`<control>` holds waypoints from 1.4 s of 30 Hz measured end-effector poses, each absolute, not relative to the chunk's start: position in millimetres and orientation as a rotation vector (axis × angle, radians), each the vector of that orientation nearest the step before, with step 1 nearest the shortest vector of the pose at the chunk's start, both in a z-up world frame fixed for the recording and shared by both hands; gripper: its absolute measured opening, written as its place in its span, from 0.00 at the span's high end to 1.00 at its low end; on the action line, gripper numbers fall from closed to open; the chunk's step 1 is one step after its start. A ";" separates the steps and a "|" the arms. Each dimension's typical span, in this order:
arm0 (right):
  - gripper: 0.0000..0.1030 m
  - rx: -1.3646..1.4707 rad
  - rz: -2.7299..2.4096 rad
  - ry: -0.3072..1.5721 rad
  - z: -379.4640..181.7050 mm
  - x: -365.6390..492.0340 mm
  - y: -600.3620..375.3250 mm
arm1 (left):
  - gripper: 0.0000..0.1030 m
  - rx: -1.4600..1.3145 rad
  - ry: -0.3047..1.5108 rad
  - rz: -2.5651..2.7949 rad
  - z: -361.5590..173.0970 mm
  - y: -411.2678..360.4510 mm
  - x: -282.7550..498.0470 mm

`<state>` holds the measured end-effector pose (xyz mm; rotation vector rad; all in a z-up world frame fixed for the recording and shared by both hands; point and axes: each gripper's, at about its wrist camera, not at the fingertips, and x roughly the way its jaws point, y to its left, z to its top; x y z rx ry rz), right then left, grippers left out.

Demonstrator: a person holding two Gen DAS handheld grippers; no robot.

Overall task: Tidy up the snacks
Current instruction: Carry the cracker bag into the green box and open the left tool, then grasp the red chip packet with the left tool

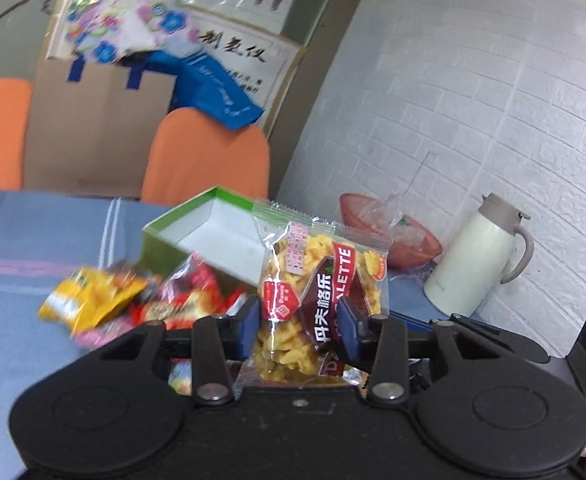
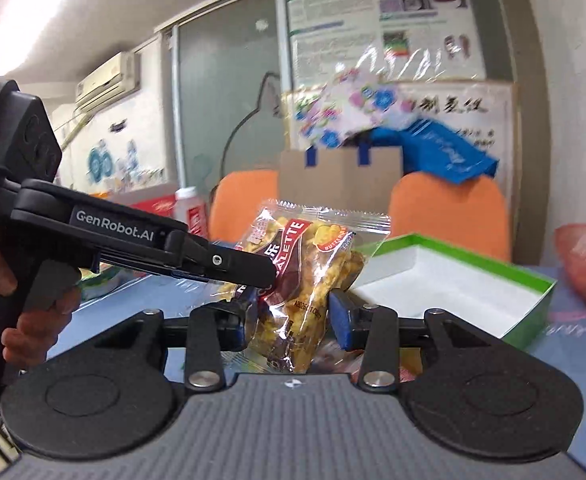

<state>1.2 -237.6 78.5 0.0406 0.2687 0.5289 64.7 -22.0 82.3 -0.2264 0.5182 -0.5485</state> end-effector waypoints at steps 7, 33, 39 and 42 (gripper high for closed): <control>0.34 0.053 0.389 0.244 74.1 50.7 -268.2 | 0.47 -0.190 0.532 -0.608 80.9 -74.4 130.1; 0.00 0.061 0.265 0.195 59.6 30.4 -300.1 | 0.00 -0.275 0.553 -0.433 53.9 -43.6 115.4; 0.00 0.107 0.292 0.227 55.2 -3.1 -295.9 | 0.00 -0.287 0.548 -0.415 36.3 -26.6 64.2; 0.00 0.137 0.304 0.283 45.9 -9.6 -289.7 | 0.00 -0.322 0.580 -0.416 20.0 -20.3 50.9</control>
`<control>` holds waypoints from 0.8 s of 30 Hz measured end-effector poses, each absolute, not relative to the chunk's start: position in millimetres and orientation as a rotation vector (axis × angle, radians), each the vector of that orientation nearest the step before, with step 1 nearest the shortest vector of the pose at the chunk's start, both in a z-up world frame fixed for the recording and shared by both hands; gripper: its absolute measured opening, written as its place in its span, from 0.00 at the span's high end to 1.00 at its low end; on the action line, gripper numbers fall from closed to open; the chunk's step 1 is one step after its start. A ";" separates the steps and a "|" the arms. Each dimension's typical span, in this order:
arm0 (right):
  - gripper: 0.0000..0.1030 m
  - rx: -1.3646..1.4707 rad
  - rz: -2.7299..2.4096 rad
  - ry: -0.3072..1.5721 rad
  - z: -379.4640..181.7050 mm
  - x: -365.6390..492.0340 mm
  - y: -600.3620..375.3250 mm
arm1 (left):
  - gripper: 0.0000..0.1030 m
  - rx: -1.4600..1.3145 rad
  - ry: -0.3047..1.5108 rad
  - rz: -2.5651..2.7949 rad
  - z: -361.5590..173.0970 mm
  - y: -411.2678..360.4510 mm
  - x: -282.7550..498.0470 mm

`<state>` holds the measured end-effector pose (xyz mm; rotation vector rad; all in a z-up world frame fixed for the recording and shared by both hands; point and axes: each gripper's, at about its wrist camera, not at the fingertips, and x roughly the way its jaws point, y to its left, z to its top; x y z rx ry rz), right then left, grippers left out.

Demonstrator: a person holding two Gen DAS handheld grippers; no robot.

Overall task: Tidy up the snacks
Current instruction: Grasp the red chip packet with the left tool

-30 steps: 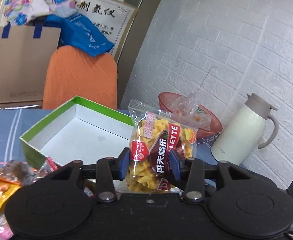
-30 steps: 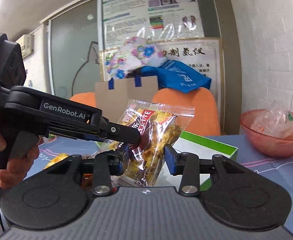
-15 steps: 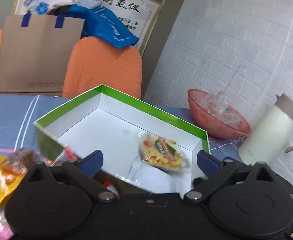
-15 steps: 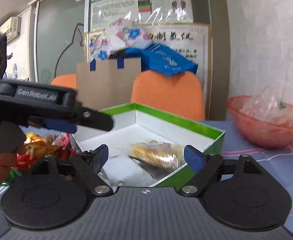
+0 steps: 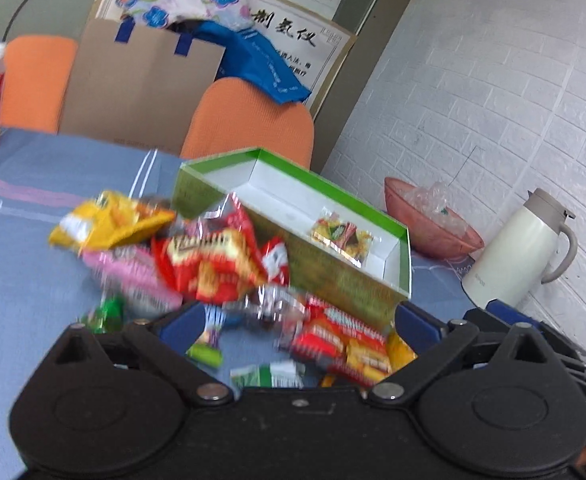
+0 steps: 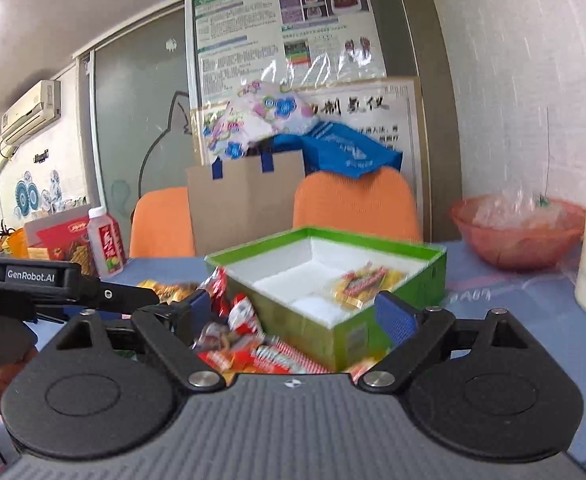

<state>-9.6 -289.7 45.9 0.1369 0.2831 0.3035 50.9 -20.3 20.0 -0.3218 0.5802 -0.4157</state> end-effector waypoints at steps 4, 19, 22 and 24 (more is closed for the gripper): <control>0.00 0.195 0.351 0.397 29.1 -7.7 -281.0 | 0.00 -0.357 0.618 -0.444 7.0 -18.4 46.0; 0.00 0.189 0.392 0.568 1.6 31.6 -248.8 | 0.00 -0.100 0.767 -0.584 -8.6 -92.1 119.4; 0.00 0.170 0.361 0.568 0.6 34.3 -246.1 | 0.00 -0.113 0.794 -0.605 -13.1 -90.6 120.6; 0.00 0.161 0.347 0.582 -2.1 35.3 -246.2 | 0.00 -0.110 0.795 -0.610 -13.6 -90.3 119.0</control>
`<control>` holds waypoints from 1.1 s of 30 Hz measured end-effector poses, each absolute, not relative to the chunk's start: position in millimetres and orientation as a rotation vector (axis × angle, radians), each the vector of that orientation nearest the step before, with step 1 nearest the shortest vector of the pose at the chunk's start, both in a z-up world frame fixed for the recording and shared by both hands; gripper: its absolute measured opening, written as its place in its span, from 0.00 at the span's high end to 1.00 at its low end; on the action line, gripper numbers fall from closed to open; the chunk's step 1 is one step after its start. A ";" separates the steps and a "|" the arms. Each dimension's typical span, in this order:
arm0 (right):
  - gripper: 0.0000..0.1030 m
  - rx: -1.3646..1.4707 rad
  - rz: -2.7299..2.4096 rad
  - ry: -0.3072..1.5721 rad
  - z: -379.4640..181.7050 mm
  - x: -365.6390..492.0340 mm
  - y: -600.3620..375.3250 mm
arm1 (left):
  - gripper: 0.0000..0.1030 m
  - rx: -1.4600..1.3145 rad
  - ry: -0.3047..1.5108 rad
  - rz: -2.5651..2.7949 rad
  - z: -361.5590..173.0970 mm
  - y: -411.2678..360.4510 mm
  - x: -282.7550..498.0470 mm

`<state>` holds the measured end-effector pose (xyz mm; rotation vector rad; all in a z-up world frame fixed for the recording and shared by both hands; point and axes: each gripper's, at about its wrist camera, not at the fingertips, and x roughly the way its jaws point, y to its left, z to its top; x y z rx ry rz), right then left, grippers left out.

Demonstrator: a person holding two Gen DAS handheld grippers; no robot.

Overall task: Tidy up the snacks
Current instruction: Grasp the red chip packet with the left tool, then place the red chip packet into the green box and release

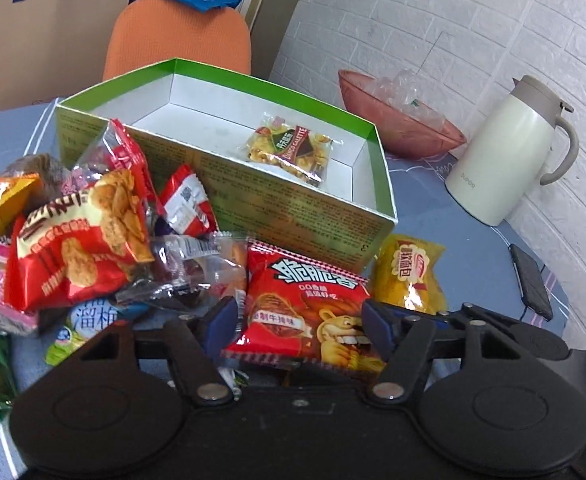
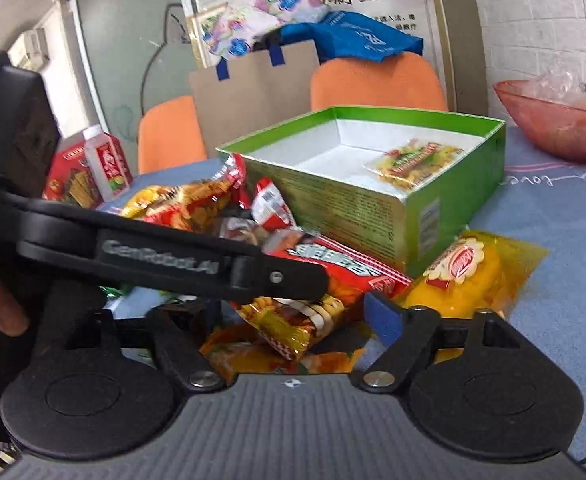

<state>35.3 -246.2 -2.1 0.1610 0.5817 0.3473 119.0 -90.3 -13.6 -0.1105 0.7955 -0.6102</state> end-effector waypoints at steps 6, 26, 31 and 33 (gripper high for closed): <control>0.13 0.162 0.334 0.589 -6.1 34.2 -247.9 | 0.06 -0.167 0.802 -0.588 -15.7 -83.4 115.9; 0.28 -0.003 0.346 0.286 73.9 28.1 -250.1 | 0.09 -0.216 0.492 -0.606 72.8 -75.7 102.4; 0.28 0.008 0.337 0.282 73.7 72.6 -256.3 | 0.08 -0.267 0.513 -0.605 70.0 -77.3 149.6; 0.28 0.028 0.341 0.300 69.7 90.8 -259.3 | 0.08 -0.294 0.545 -0.598 64.7 -76.1 169.6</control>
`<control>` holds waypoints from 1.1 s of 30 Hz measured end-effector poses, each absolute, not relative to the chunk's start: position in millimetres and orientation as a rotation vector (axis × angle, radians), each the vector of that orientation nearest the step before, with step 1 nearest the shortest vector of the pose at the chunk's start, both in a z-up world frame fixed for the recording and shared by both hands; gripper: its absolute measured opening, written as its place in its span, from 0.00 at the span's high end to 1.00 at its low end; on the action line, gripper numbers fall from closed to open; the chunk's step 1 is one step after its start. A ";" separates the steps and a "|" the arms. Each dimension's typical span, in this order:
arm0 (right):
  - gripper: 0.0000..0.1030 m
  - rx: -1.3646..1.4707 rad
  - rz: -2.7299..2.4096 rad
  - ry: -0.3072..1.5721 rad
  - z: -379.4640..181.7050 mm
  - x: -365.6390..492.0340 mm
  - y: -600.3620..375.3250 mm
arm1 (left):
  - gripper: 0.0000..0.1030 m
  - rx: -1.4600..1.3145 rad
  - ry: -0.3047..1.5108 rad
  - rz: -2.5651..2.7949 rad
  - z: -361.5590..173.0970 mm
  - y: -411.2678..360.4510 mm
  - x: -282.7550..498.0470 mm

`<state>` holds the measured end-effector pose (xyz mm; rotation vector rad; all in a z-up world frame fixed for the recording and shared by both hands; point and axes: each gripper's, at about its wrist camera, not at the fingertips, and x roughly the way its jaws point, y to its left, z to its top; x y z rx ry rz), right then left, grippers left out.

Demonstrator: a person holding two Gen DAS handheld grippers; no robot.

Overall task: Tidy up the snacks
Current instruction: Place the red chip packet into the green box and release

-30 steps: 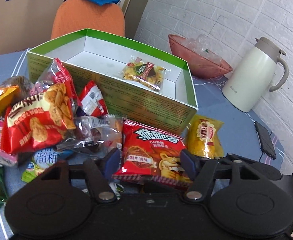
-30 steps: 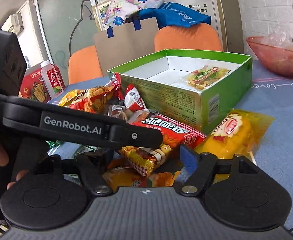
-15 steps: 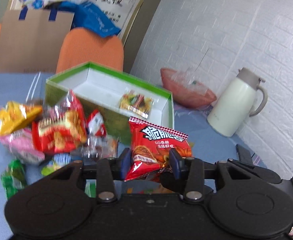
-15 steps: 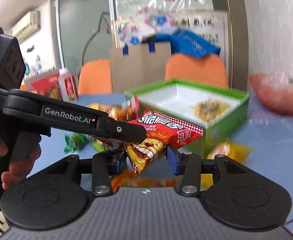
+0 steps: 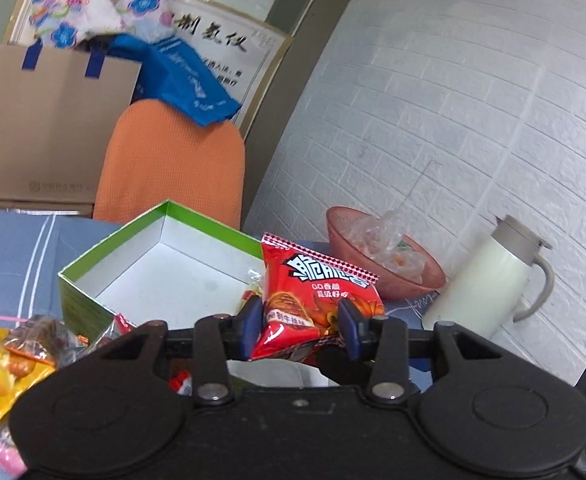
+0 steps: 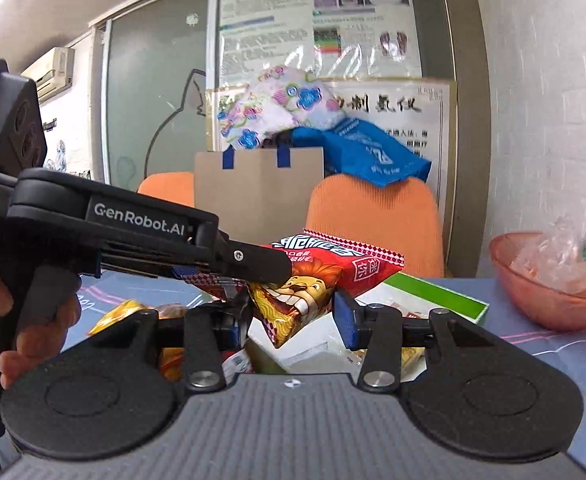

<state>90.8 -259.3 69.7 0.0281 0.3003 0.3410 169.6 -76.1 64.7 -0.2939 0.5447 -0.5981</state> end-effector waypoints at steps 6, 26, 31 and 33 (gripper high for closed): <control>0.30 0.089 0.345 0.369 49.2 131.2 -262.8 | 0.08 -0.323 0.623 -0.574 44.8 -78.5 215.3; 0.00 0.112 0.287 0.271 64.7 41.4 -292.3 | 0.00 -0.297 0.515 -0.481 61.2 -34.9 101.2; 0.00 0.133 0.319 0.304 53.6 0.2 -293.5 | 0.00 -0.320 0.528 -0.502 43.7 -28.6 50.2; 0.00 0.131 0.335 0.344 43.9 -9.8 -291.1 | 0.00 -0.340 0.552 -0.516 32.7 -26.1 34.2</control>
